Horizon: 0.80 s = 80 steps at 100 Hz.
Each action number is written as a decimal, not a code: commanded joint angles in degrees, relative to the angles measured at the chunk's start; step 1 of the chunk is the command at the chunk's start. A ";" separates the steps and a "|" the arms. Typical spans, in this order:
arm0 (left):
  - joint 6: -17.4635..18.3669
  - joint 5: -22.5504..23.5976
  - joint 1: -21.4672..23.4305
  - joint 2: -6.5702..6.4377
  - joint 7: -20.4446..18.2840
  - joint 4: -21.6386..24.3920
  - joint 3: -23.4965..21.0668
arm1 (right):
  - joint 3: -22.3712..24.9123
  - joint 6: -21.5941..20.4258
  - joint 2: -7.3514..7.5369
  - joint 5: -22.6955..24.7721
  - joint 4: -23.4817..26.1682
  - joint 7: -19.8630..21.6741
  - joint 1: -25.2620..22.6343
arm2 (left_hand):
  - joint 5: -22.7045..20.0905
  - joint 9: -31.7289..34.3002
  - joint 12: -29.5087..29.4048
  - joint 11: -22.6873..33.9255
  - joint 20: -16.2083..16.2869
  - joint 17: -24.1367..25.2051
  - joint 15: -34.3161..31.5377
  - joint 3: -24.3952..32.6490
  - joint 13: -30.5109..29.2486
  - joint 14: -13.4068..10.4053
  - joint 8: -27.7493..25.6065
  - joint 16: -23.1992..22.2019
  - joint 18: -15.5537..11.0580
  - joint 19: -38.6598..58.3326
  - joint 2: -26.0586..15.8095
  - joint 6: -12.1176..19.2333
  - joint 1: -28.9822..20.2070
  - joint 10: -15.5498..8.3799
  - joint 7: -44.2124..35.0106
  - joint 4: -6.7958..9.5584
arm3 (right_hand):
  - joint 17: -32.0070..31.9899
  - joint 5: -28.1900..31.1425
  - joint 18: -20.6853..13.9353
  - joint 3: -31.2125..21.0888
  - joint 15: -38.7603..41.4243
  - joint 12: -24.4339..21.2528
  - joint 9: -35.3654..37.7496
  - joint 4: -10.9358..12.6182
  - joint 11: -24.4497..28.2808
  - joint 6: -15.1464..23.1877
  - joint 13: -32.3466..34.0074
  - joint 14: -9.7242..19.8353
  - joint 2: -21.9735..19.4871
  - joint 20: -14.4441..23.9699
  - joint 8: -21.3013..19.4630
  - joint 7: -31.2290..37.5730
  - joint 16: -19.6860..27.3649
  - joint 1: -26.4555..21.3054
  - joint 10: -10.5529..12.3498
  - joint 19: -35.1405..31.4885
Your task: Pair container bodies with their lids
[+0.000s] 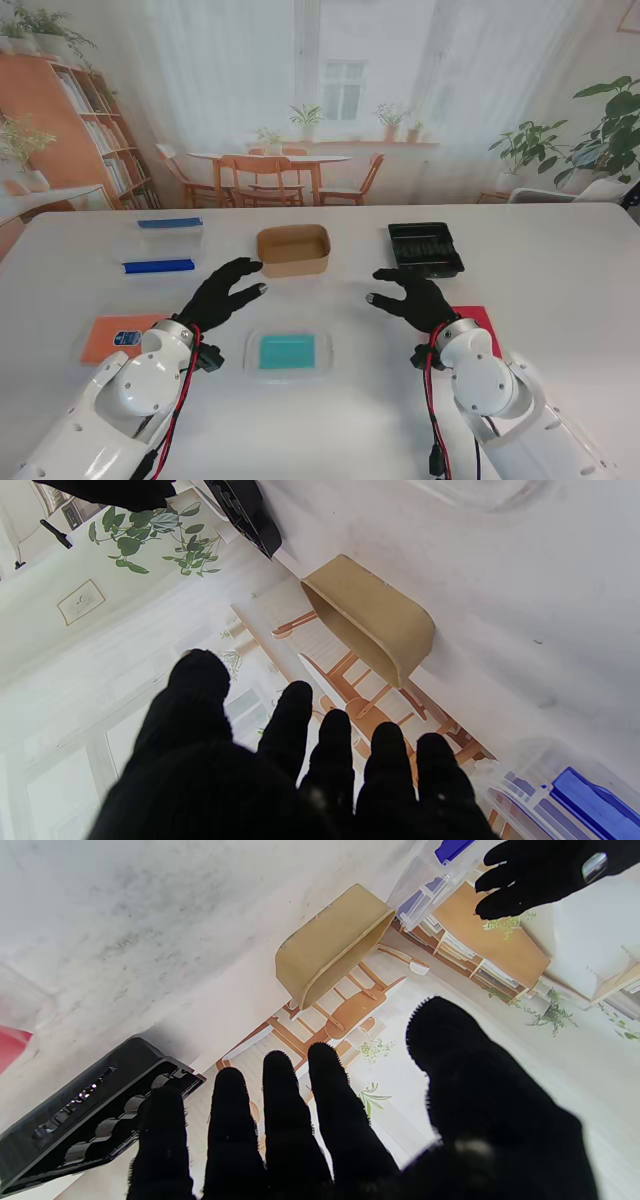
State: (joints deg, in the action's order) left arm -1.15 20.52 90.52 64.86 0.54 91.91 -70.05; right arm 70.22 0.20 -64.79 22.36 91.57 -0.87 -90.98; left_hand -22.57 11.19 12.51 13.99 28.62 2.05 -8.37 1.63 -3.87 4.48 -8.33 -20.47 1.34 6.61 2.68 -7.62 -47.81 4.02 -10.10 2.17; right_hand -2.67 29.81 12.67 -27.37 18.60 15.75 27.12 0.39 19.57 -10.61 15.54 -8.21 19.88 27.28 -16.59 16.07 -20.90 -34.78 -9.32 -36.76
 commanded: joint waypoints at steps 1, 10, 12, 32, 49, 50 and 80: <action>0.48 -0.16 -0.06 0.30 0.27 -0.42 0.24 | -0.37 -1.02 0.42 0.82 -0.43 1.82 0.86 | -0.68 0.63 0.81 1.19 0.63 0.86 -0.99 -0.97 -0.65 -2.12 -0.83 -0.51 -3.02 0.72 -0.05 0.92 -2.46 -1.71 -0.59 0.79 | -0.03 1.10 -1.81 -0.88 1.25 0.58 0.78 -0.69 0.33 1.65 1.32 1.01 1.13 1.20 -1.02 0.07 -0.70 -0.68 1.00 -1.73; 0.77 -0.31 -0.36 0.32 0.32 -0.73 0.43 | -1.08 -2.17 0.74 2.73 -1.16 2.39 2.13 | -0.66 0.62 0.80 1.18 0.64 0.85 -0.99 -0.96 -0.66 -2.15 -0.83 -0.50 -3.04 0.71 -0.06 0.92 -2.46 -1.73 -0.58 0.79 | -0.01 1.65 -1.67 -1.13 1.99 0.76 1.19 -0.64 0.47 1.75 2.35 0.62 2.06 1.43 -1.28 0.46 -1.08 -1.05 0.87 -2.38; 0.83 -0.33 -0.42 0.32 0.29 -0.78 0.47 | -1.28 -2.40 0.79 3.20 -1.31 2.40 2.47 | -0.67 0.62 0.80 1.18 0.64 0.86 -0.99 -0.99 -0.66 -2.12 -0.83 -0.50 -3.03 0.70 -0.06 0.91 -2.42 -1.76 -0.58 0.78 | 0.03 1.70 -1.62 -1.25 2.17 0.80 1.28 -0.62 0.48 1.82 2.36 0.55 2.47 1.48 -1.34 0.52 -1.17 -1.18 0.87 -2.58; 0.96 -0.35 -0.63 0.24 -0.06 -0.85 0.60 | -4.72 -5.49 1.11 8.63 -3.74 1.61 7.90 | -0.64 0.62 0.81 1.19 0.67 0.85 -0.96 -0.96 -0.65 -2.21 -0.82 -0.47 -3.04 0.70 -0.07 0.97 -2.47 -1.73 -0.55 0.79 | 0.77 1.04 -1.40 -3.94 3.58 1.75 1.29 -0.05 1.61 3.28 2.83 0.82 7.68 1.89 -2.16 1.04 -1.78 -3.13 1.62 -5.00; 1.01 -0.03 -0.29 0.26 0.26 -0.74 0.32 | -10.11 -7.56 1.05 11.43 -7.97 1.11 15.03 | -0.70 0.64 0.84 1.24 0.68 0.86 -0.97 -0.97 -0.66 -2.14 -0.83 -0.47 -3.00 0.69 -0.02 0.91 -2.47 -1.72 -0.58 0.78 | 0.00 -0.95 -2.26 -10.95 5.64 2.93 0.07 -0.70 4.19 5.29 2.59 1.46 12.58 1.59 -3.53 2.29 -2.85 -3.42 3.26 -6.59; 1.00 0.00 -0.25 0.26 0.28 -0.72 0.29 | -10.52 -7.63 1.00 11.63 -8.36 0.89 15.52 | -0.71 0.64 0.84 1.25 0.69 0.85 -0.98 -0.98 -0.67 -2.16 -0.83 -0.47 -3.01 0.69 -0.05 0.99 -2.44 -1.73 -0.58 0.78 | -0.05 -0.99 -2.30 -11.73 5.85 3.00 0.09 -0.83 4.43 5.29 2.58 1.47 12.93 1.60 -3.63 2.45 -2.92 -3.25 3.38 -6.69; 0.93 1.58 1.61 0.00 0.27 0.52 -1.62 | -22.87 -7.84 -1.56 12.35 -20.70 -4.51 29.27 | -0.76 0.67 0.88 1.32 0.71 0.85 -1.00 -0.99 -0.71 -2.14 -0.83 -0.46 -2.95 0.69 0.01 0.97 -2.43 -1.65 -0.58 0.77 | -2.83 -2.97 -5.13 -19.92 9.84 3.97 -1.09 -2.67 8.77 6.50 -2.43 3.01 18.45 2.21 -4.86 5.99 -3.98 -2.26 4.95 -9.02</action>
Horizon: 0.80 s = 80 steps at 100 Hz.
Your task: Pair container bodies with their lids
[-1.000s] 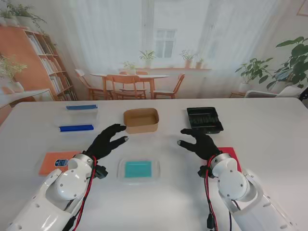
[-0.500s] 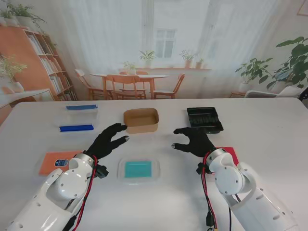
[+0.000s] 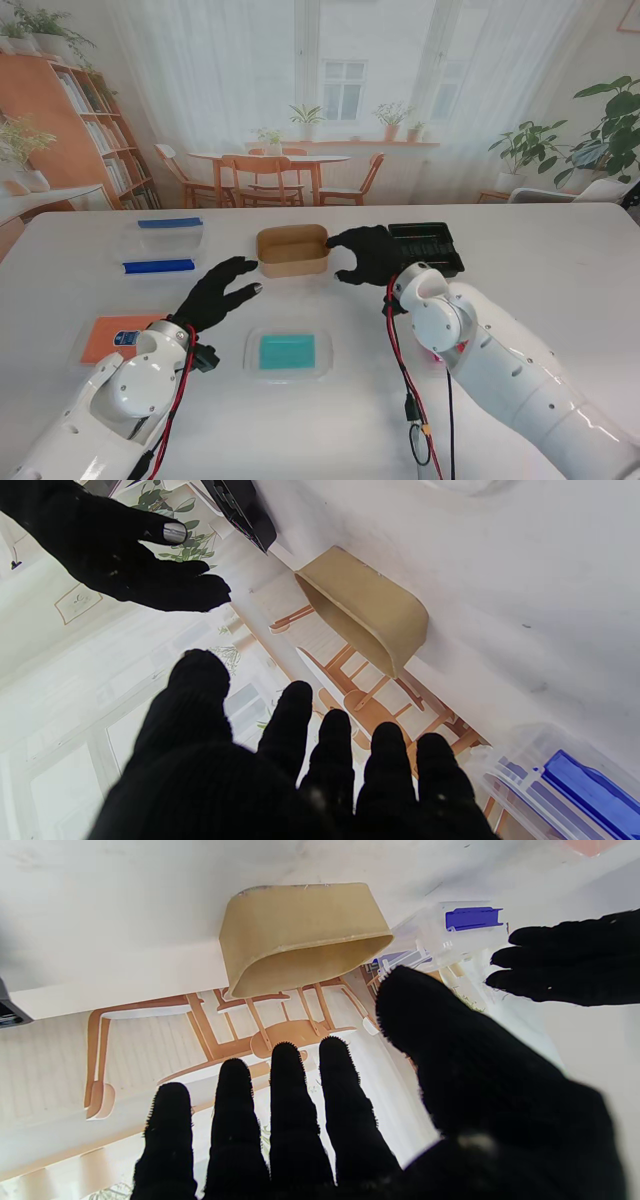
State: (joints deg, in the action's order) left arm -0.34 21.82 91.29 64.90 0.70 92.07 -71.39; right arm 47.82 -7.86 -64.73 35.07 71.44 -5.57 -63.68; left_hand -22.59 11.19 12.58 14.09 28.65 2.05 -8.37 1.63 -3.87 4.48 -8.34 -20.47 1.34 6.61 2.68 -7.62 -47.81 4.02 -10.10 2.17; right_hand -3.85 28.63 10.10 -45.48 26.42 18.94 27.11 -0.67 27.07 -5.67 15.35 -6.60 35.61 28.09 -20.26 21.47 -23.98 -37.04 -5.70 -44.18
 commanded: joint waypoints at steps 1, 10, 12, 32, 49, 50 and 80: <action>0.11 0.32 0.90 -0.05 0.10 0.41 -0.35 | -0.86 0.26 -1.75 -0.48 -0.96 0.00 2.36 | -0.74 0.67 0.82 1.23 0.68 0.85 -1.00 -0.99 -0.69 -2.15 -0.82 -0.46 -2.97 0.70 0.01 0.97 -2.43 -1.73 -0.58 0.77 | -1.67 -1.76 -2.57 -1.90 2.09 0.80 -1.04 -1.64 1.39 1.64 -2.38 1.41 2.81 1.40 -1.22 0.72 -0.89 -0.01 1.25 -1.62; 0.09 0.76 1.49 -0.14 0.01 0.82 -0.97 | -4.53 0.45 -3.10 -2.03 -4.80 -1.27 5.98 | -0.75 0.66 0.84 1.26 0.69 0.86 -1.00 -0.98 -0.69 -2.19 -0.82 -0.45 -2.97 0.70 0.04 0.98 -2.45 -1.75 -0.57 0.77 | -1.91 -2.04 -3.12 -2.58 2.64 0.93 -1.46 -1.81 2.17 2.14 -3.95 2.01 3.30 0.51 -1.49 1.78 -0.76 -0.39 1.19 -0.03; 0.09 0.85 1.61 -0.15 0.00 0.90 -1.10 | -5.29 0.46 -3.41 -2.39 -5.59 -1.50 6.73 | -0.76 0.63 0.84 1.25 0.69 0.87 -0.99 -0.98 -0.68 -2.13 -0.82 -0.44 -2.97 0.69 0.01 0.91 -2.43 -1.68 -0.57 0.77 | -2.01 -2.06 -3.15 -2.66 2.67 0.95 -1.48 -1.82 2.26 2.11 -4.18 2.04 3.37 0.45 -1.51 1.87 -0.74 -0.44 1.16 0.12; -0.02 1.38 2.55 -0.26 -0.11 1.45 -2.17 | -12.98 0.60 -6.87 -5.75 -13.68 -2.80 13.62 | -0.82 0.66 0.89 1.35 0.73 0.86 -1.04 -0.96 -0.70 -2.15 -0.82 -0.44 -2.93 0.72 0.04 0.91 -2.45 -1.67 -0.58 0.77 | -2.30 -2.77 -3.67 -3.46 4.09 1.52 -2.54 -2.02 4.39 2.78 -6.12 2.48 3.88 0.26 -1.90 3.85 -0.67 -0.78 0.50 2.83; -0.11 1.62 2.63 -0.44 -0.80 1.74 -2.66 | -18.45 0.93 -10.45 -8.51 -20.78 -3.57 17.82 | -0.91 0.67 0.92 1.40 0.81 0.87 -1.11 -0.94 -0.74 -2.15 -0.83 -0.43 -2.88 0.76 0.05 0.91 -2.48 -1.60 -0.60 0.78 | -2.60 -2.79 -3.83 -3.97 5.15 2.31 -2.66 -2.11 6.62 2.78 -6.91 2.50 4.52 0.85 -2.17 5.34 -0.75 -0.70 -0.05 4.39; -0.12 1.65 2.62 -0.45 -0.84 1.76 -2.68 | -18.74 0.92 -10.68 -8.67 -21.23 -3.58 18.03 | -0.90 0.67 0.92 1.41 0.81 0.87 -1.12 -0.94 -0.74 -2.14 -0.83 -0.43 -2.88 0.77 0.05 0.84 -2.48 -1.58 -0.60 0.78 | -2.61 -2.79 -3.82 -3.98 5.19 2.36 -2.70 -2.11 6.73 2.77 -6.95 2.45 4.55 0.87 -2.18 5.40 -0.76 -0.66 -0.14 4.46; 0.24 2.10 2.64 -0.70 -1.75 2.19 -3.46 | -25.02 -1.57 -16.83 -12.06 -33.80 -3.92 22.10 | -0.80 0.67 0.95 1.45 0.89 0.90 -1.12 -0.91 -0.71 -2.15 -0.82 -0.39 -2.89 0.80 0.05 0.86 -2.51 -1.63 -0.56 0.79 | -2.79 -3.65 -3.84 -4.22 6.04 3.20 -3.28 -2.19 9.02 0.16 -7.84 2.47 4.87 2.16 -2.00 6.27 -0.79 0.46 -1.31 6.38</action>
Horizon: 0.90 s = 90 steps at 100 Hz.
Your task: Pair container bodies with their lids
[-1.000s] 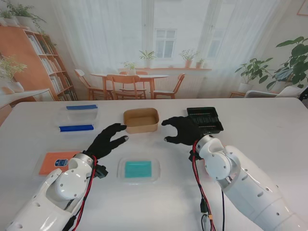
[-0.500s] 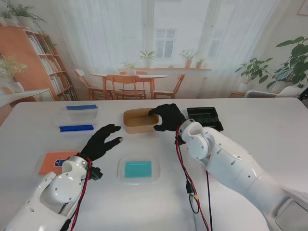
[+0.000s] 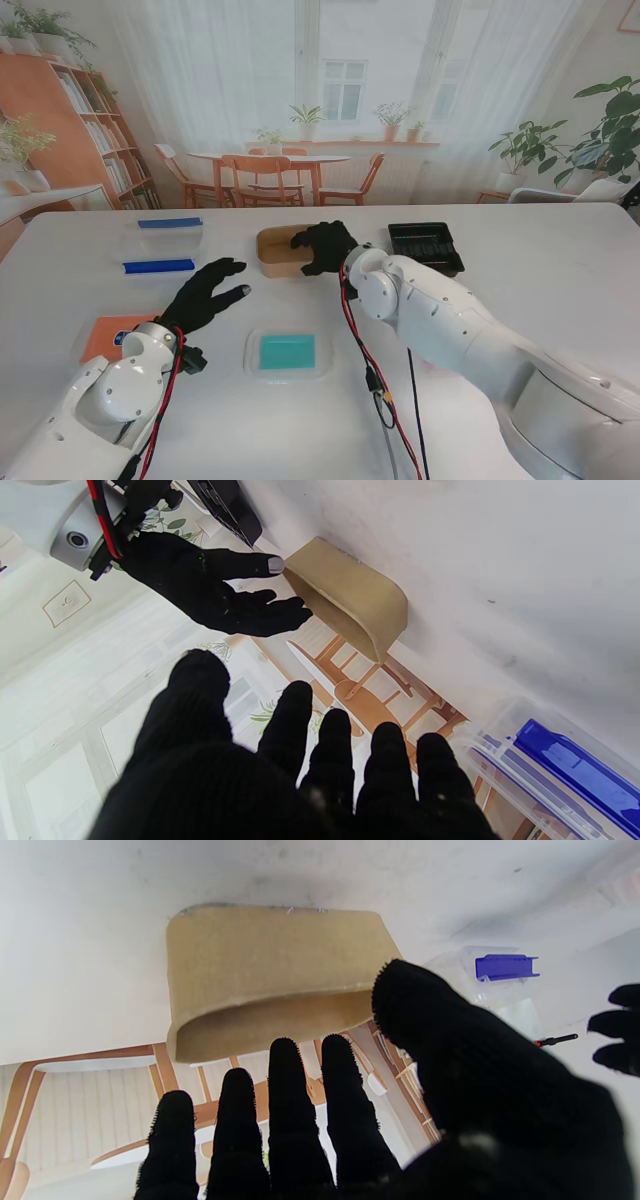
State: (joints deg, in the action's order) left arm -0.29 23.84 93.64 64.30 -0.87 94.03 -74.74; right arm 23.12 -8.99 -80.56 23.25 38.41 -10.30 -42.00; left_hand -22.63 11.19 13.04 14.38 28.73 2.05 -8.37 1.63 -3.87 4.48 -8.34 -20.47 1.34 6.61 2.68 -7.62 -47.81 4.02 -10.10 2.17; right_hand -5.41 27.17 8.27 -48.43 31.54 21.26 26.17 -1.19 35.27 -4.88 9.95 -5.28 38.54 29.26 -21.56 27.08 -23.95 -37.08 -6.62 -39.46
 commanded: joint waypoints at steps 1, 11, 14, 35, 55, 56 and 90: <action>0.19 0.09 0.29 -0.10 -0.19 0.25 -0.12 | -0.47 -0.55 -1.20 -0.28 -1.20 0.73 0.52 | -0.78 0.67 0.49 1.16 0.82 0.90 -1.12 -0.92 -0.72 -2.14 -0.82 -0.39 -2.90 0.80 0.04 0.83 -2.49 -1.63 -0.57 0.79 | -1.24 -2.18 -2.02 -1.30 0.95 0.89 -2.37 -1.65 0.86 -0.71 -2.47 1.13 1.99 1.02 -0.69 0.69 -0.82 0.44 -0.44 1.71; -0.04 0.22 0.48 -0.16 -0.42 0.66 -0.30 | -1.99 -1.73 -3.27 -0.29 -5.68 -0.42 1.69 | -0.77 0.65 0.48 1.14 0.84 0.90 -1.13 -0.94 -0.72 -2.16 -0.82 -0.38 -2.88 0.81 0.05 0.85 -2.43 -1.56 -0.55 0.78 | -1.15 -2.09 -1.82 -1.63 1.51 1.05 -1.99 -1.59 1.52 -1.69 -2.40 0.90 2.09 1.43 -0.65 0.97 -0.96 0.32 -1.20 1.95; -0.14 0.26 0.54 -0.18 -0.52 0.81 -0.35 | -2.37 -2.08 -3.90 -0.31 -7.03 -0.77 2.03 | -0.77 0.63 0.47 1.12 0.85 0.90 -1.15 -0.93 -0.74 -2.17 -0.81 -0.39 -2.87 0.81 0.07 0.83 -2.45 -1.62 -0.55 0.78 | -1.12 -2.06 -1.83 -1.72 1.67 1.09 -1.96 -1.59 1.69 -1.90 -2.40 0.85 2.09 1.52 -0.65 1.07 -0.99 0.25 -1.29 2.00; -0.55 0.59 0.98 -0.25 -0.74 1.50 -0.73 | -4.46 -4.59 -7.85 -0.37 -15.32 -3.08 4.01 | -0.88 0.66 0.48 1.13 0.89 0.91 -1.16 -0.92 -0.75 -2.19 -0.82 -0.38 -2.86 0.80 0.04 0.94 -2.43 -1.63 -0.58 0.78 | -0.50 -1.18 -1.28 -2.61 3.40 1.45 0.15 -1.55 3.42 -2.80 -0.83 -0.10 2.18 2.38 -0.91 2.54 -1.38 -0.30 -1.93 1.20; -0.76 0.65 1.09 -0.28 -0.88 1.82 -0.87 | -5.84 -5.94 -10.04 -0.28 -20.06 -3.83 4.93 | -0.78 0.61 0.51 1.18 0.90 0.90 -1.15 -0.91 -0.73 -2.08 -0.81 -0.36 -2.90 0.79 -0.03 0.90 -2.42 -1.66 -0.54 0.78 | 0.10 2.24 -0.62 -4.19 5.91 2.90 6.18 -1.64 7.24 -3.69 3.30 -1.38 2.62 2.70 -1.55 5.74 -1.85 -1.70 -3.31 -1.23; -0.75 0.64 1.09 -0.28 -0.87 1.82 -0.87 | -5.92 -6.00 -10.13 -0.26 -20.26 -3.85 4.96 | -0.79 0.62 0.50 1.17 0.90 0.90 -1.14 -0.91 -0.71 -2.10 -0.82 -0.36 -2.90 0.79 0.01 0.87 -2.44 -1.62 -0.55 0.78 | -0.02 2.43 -0.56 -4.38 6.05 3.15 6.47 -1.72 7.61 -3.74 3.55 -1.44 2.67 2.64 -1.62 6.13 -1.81 -1.71 -3.40 -1.82; -0.74 0.33 1.31 -0.25 -0.84 1.88 -0.88 | -7.31 -7.04 -11.39 0.32 -23.42 -5.25 4.97 | -0.83 0.69 0.51 1.19 0.92 0.90 -1.16 -0.92 -0.73 -2.18 -0.81 -0.37 -2.85 0.78 0.03 0.80 -2.45 -1.63 -0.55 0.77 | 0.29 12.75 0.17 -6.45 10.95 6.96 23.44 -6.84 15.69 -2.15 15.06 -2.29 5.54 -3.61 1.63 22.35 -1.83 -8.22 -4.92 -12.07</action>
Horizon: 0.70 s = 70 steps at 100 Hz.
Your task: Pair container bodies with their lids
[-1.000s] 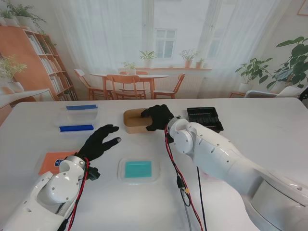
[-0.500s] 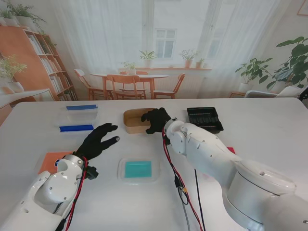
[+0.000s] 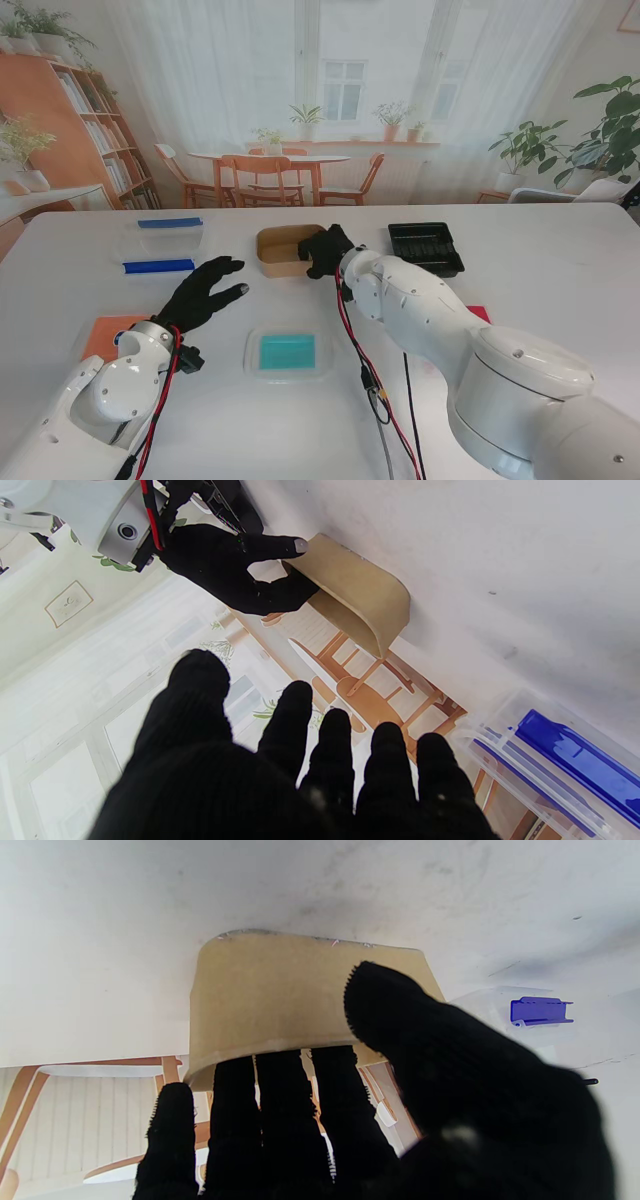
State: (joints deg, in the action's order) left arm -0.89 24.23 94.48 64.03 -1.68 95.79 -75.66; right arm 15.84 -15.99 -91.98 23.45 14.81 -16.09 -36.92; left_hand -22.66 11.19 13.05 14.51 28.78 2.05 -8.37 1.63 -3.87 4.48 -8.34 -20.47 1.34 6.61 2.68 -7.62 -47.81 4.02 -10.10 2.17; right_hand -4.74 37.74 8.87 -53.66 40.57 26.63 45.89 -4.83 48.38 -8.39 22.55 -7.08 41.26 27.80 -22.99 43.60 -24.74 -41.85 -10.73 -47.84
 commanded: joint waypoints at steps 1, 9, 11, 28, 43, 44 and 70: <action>-0.15 -0.05 0.47 0.03 -0.03 0.12 0.04 | -0.02 -0.04 0.05 0.14 0.17 0.48 -0.14 | -0.81 0.70 0.51 1.07 0.87 0.90 -1.16 -0.93 -0.72 -2.20 -0.81 -0.37 -2.86 0.78 0.02 0.79 -2.43 -1.62 -0.55 0.77 | -0.34 2.27 -0.44 -1.24 2.12 1.77 4.16 -3.33 2.86 1.51 2.86 -0.43 3.05 -2.24 3.18 6.54 -1.12 -3.79 -0.79 -3.89; -0.23 -0.14 0.40 0.05 0.00 0.11 0.11 | -0.02 -0.23 0.30 0.38 0.17 -0.25 -0.32 | -0.82 0.68 0.53 1.11 0.87 0.90 -1.17 -0.92 -0.76 -2.18 -0.81 -0.37 -2.87 0.78 0.03 0.78 -2.45 -1.61 -0.55 0.77 | -0.19 3.23 -0.56 -1.61 4.61 3.50 8.83 -4.11 6.19 3.26 7.19 -0.11 4.48 -3.57 5.98 16.12 -2.23 -6.44 -0.55 -6.40; -0.26 -0.20 0.35 0.06 0.01 0.08 0.15 | 0.00 -0.28 0.37 0.43 0.17 -0.41 -0.38 | -0.83 0.67 0.53 1.10 0.88 0.90 -1.16 -0.90 -0.74 -2.17 -0.81 -0.37 -2.87 0.79 0.05 0.75 -2.49 -1.64 -0.55 0.77 | -0.06 3.90 -0.60 -1.77 5.01 3.79 9.68 -4.05 6.75 3.51 8.09 -0.05 4.51 -3.60 5.86 16.87 -2.37 -6.80 -0.56 -6.65; -0.12 -0.93 -0.43 0.12 -0.09 -0.53 0.83 | 0.03 -0.25 1.14 0.77 0.26 -1.05 -0.81 | -0.77 0.66 0.53 1.09 0.89 0.90 -1.14 -0.92 -0.71 -2.18 -0.81 -0.36 -2.86 0.78 0.00 0.81 -2.43 -1.58 -0.52 0.77 | 0.13 7.30 -0.60 -2.99 7.36 4.64 13.16 -4.08 8.19 4.17 11.75 0.22 5.43 -3.52 5.58 18.79 -3.26 -7.84 -0.82 -9.33; 0.06 -1.79 -1.32 0.24 -0.04 -1.25 1.75 | 0.90 1.86 3.80 1.60 4.47 -1.01 -2.10 | -0.79 0.66 0.52 1.09 0.88 0.90 -1.11 -0.90 -0.71 -2.13 -0.81 -0.35 -2.85 0.76 0.01 0.75 -2.47 -1.58 -0.53 0.77 | 0.09 7.86 -0.73 -5.56 8.90 5.71 14.02 -3.45 9.34 3.63 12.62 0.39 7.65 -4.27 5.35 20.08 -3.93 -6.88 -1.29 -10.92; 0.08 -1.86 -1.39 0.25 -0.02 -1.30 1.83 | 1.03 2.13 4.08 1.67 5.00 -0.97 -2.24 | -0.77 0.65 0.52 1.08 0.88 0.90 -1.11 -0.93 -0.70 -2.17 -0.80 -0.35 -2.85 0.76 -0.03 0.78 -2.41 -1.58 -0.52 0.76 | 0.09 7.90 -0.72 -5.82 9.01 5.82 14.08 -3.35 9.48 3.64 12.67 0.37 7.84 -4.33 5.28 20.21 -3.98 -6.84 -1.32 -10.99; 0.78 -3.70 -2.99 0.50 0.13 -2.16 4.13 | 5.37 10.05 12.32 5.08 20.91 1.54 -7.24 | -0.85 0.65 0.52 1.08 0.92 0.90 -1.05 -0.89 -0.67 -2.10 -0.80 -0.36 -2.85 0.80 0.03 0.72 -2.52 -1.55 -0.53 0.78 | 0.02 7.18 -0.73 -13.55 12.54 8.92 13.37 -0.52 14.38 3.31 12.73 0.99 12.19 -5.44 3.16 23.53 -5.61 -4.79 -2.83 -11.98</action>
State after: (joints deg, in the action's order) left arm -0.57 21.01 91.69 64.08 -1.46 93.75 -72.20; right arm 20.72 -6.63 -81.18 28.01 34.54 -15.72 -42.77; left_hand -22.67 11.19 13.05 14.62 29.28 2.05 -8.37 1.63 -3.87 4.48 -8.34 -20.47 1.34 6.61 2.68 -7.62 -47.81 4.02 -10.10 2.17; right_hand -4.18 43.96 8.96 -63.90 51.19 33.91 57.91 -7.44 59.58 -4.91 34.01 -7.44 50.72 23.00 -18.65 65.02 -29.07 -46.81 -11.46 -57.97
